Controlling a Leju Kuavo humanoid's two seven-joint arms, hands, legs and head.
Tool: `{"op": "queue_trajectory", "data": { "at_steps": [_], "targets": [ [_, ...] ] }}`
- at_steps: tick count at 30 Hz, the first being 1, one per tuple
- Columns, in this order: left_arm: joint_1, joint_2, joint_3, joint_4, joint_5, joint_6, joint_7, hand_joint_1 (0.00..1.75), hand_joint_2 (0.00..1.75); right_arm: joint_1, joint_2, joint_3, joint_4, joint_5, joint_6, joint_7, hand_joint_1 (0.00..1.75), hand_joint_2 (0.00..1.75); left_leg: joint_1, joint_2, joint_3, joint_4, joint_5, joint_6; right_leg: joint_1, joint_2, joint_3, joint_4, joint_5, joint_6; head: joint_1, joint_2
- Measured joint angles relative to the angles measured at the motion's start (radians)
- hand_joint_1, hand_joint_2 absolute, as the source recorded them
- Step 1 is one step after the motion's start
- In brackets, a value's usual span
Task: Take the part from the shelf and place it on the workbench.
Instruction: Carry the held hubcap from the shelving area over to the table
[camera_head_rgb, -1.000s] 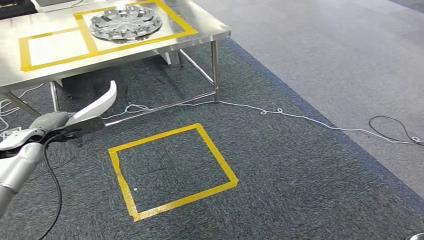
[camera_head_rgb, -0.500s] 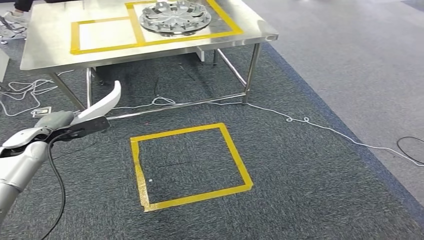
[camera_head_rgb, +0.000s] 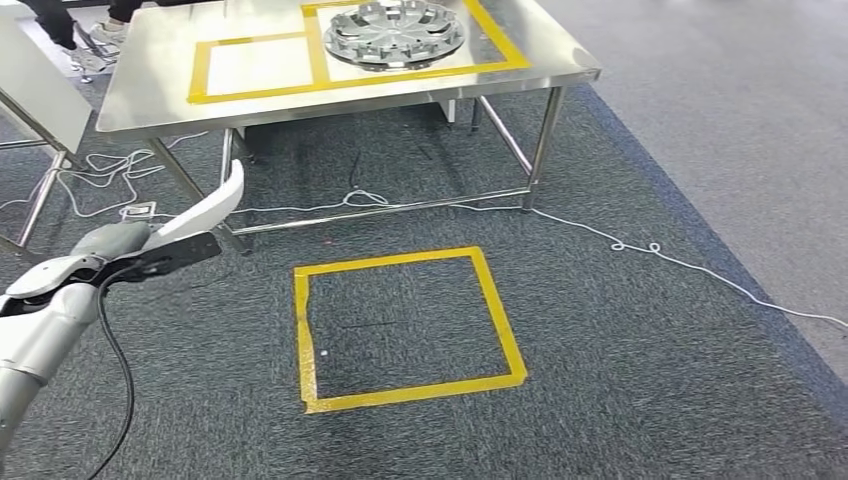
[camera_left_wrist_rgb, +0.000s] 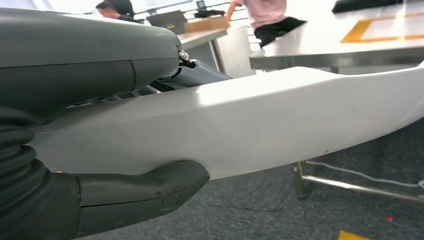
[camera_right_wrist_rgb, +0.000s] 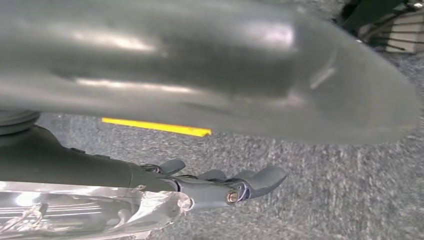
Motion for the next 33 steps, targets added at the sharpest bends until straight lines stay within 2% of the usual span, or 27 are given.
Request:
{"op": "queue_trajectory", "data": {
  "at_steps": [1, 2, 3, 4, 6, 7, 8, 9, 10, 13, 14, 17, 21, 33],
  "targets": [
    [-0.003, -0.003, -0.002, 0.001, -0.001, -0.001, -0.001, 1.75, 1.75, 0.001, 0.000, 0.000, 0.000, 0.000, 0.008, 0.008, 0.00, 0.00, 0.000, 0.010, -0.034, 0.073, -0.032, -0.002, 0.001, -0.006, -0.001, 0.000, 0.000, -0.001, -0.001, 0.000],
    [-0.005, -0.006, -0.004, 0.003, -0.001, -0.002, -0.001, 1.75, 1.75, 0.002, 0.000, 0.000, 0.000, 0.000, 0.015, 0.015, 0.00, 0.00, 0.000, 0.014, -0.060, 0.131, -0.052, -0.003, 0.002, -0.011, -0.002, 0.000, 0.000, -0.002, -0.001, 0.000],
    [-0.006, -0.009, -0.005, 0.006, -0.003, -0.003, -0.001, 1.75, 1.75, 0.003, 0.000, 0.000, 0.000, 0.000, 0.021, 0.021, 0.00, 0.00, 0.000, 0.015, -0.070, 0.156, -0.052, -0.003, 0.002, -0.016, -0.002, 0.000, 0.001, -0.002, -0.002, 0.000],
    [-0.007, -0.012, -0.007, 0.009, -0.003, -0.004, -0.001, 1.75, 1.75, 0.003, 0.001, 0.000, 0.000, 0.000, 0.027, 0.027, 0.00, 0.00, 0.000, 0.015, -0.063, 0.145, -0.035, -0.003, 0.002, -0.020, -0.002, 0.000, 0.001, -0.002, -0.002, 0.000],
    [-0.017, -0.015, -0.008, 0.014, -0.005, -0.004, -0.002, 1.75, 1.75, 0.002, 0.002, 0.000, 0.001, 0.000, 0.034, 0.034, 0.00, 0.00, 0.000, 0.021, 0.004, 0.023, 0.031, 0.000, 0.002, -0.025, -0.002, 0.001, 0.001, 0.001, -0.002, 0.000],
    [-0.024, -0.017, -0.009, 0.016, -0.005, -0.004, -0.002, 1.75, 1.75, 0.001, 0.003, 0.000, 0.001, 0.000, 0.035, 0.036, 0.00, 0.00, -0.001, 0.026, 0.041, -0.046, 0.052, 0.002, 0.005, -0.027, -0.003, 0.003, 0.001, 0.005, -0.002, 0.000],
    [-0.032, -0.018, -0.010, 0.017, -0.005, -0.004, -0.002, 1.75, 1.75, 0.000, 0.003, 0.000, 0.001, 0.000, 0.037, 0.037, 0.00, 0.00, -0.001, 0.031, 0.066, -0.095, 0.064, 0.006, 0.008, -0.029, -0.005, 0.005, 0.001, 0.009, -0.002, 0.000],
    [-0.037, -0.019, -0.011, 0.019, -0.005, -0.003, -0.002, 1.75, 1.75, 0.000, 0.003, 0.000, 0.001, 0.000, 0.038, 0.038, 0.00, 0.00, -0.002, 0.034, 0.078, -0.122, 0.067, 0.011, 0.011, -0.030, -0.008, 0.004, 0.002, 0.014, -0.001, 0.000],
    [-0.040, -0.022, -0.012, 0.022, -0.005, -0.003, -0.002, 1.75, 1.75, 0.000, 0.002, 0.000, 0.001, 0.000, 0.038, 0.039, 0.00, 0.00, -0.002, 0.034, 0.080, -0.131, 0.065, 0.015, 0.014, -0.031, -0.011, 0.004, 0.003, 0.014, 0.000, 0.000],
    [-0.041, -0.028, -0.015, 0.032, -0.006, -0.004, -0.003, 1.75, 1.75, 0.003, 0.002, 0.000, 0.001, 0.000, 0.041, 0.043, 0.00, 0.00, -0.002, 0.031, 0.078, -0.134, 0.070, 0.019, 0.017, -0.032, -0.012, -0.002, 0.008, -0.008, 0.002, 0.000],
    [-0.042, -0.029, -0.016, 0.035, -0.006, -0.004, -0.003, 1.75, 1.75, 0.002, 0.002, 0.000, 0.001, 0.000, 0.041, 0.044, 0.00, 0.00, -0.003, 0.031, 0.078, -0.134, 0.070, 0.021, 0.017, -0.032, -0.010, -0.005, 0.011, -0.010, 0.002, 0.000],
    [-0.044, -0.032, -0.018, 0.043, -0.006, -0.004, -0.005, 1.75, 1.75, 0.001, 0.002, 0.000, 0.001, 0.000, 0.043, 0.046, 0.00, 0.00, -0.006, 0.031, 0.076, -0.133, 0.071, 0.028, 0.014, -0.033, -0.006, -0.013, 0.017, 0.002, 0.002, 0.000],
    [-0.048, -0.036, -0.022, 0.054, -0.006, -0.004, -0.014, 1.75, 1.75, 0.002, 0.002, -0.001, 0.001, 0.001, 0.043, 0.049, 0.00, 0.00, -0.008, 0.031, 0.072, -0.132, 0.073, 0.034, 0.010, -0.032, -0.007, -0.019, 0.022, 0.029, 0.001, 0.000],
    [-0.059, -0.046, -0.031, 0.075, -0.006, -0.004, -0.019, 1.75, 1.75, 0.002, 0.002, -0.008, 0.001, 0.002, 0.043, 0.049, 0.00, 0.00, -0.007, 0.031, 0.071, -0.133, 0.077, 0.033, 0.012, -0.032, -0.011, -0.016, 0.023, 0.031, 0.001, 0.000]
  ]
}}
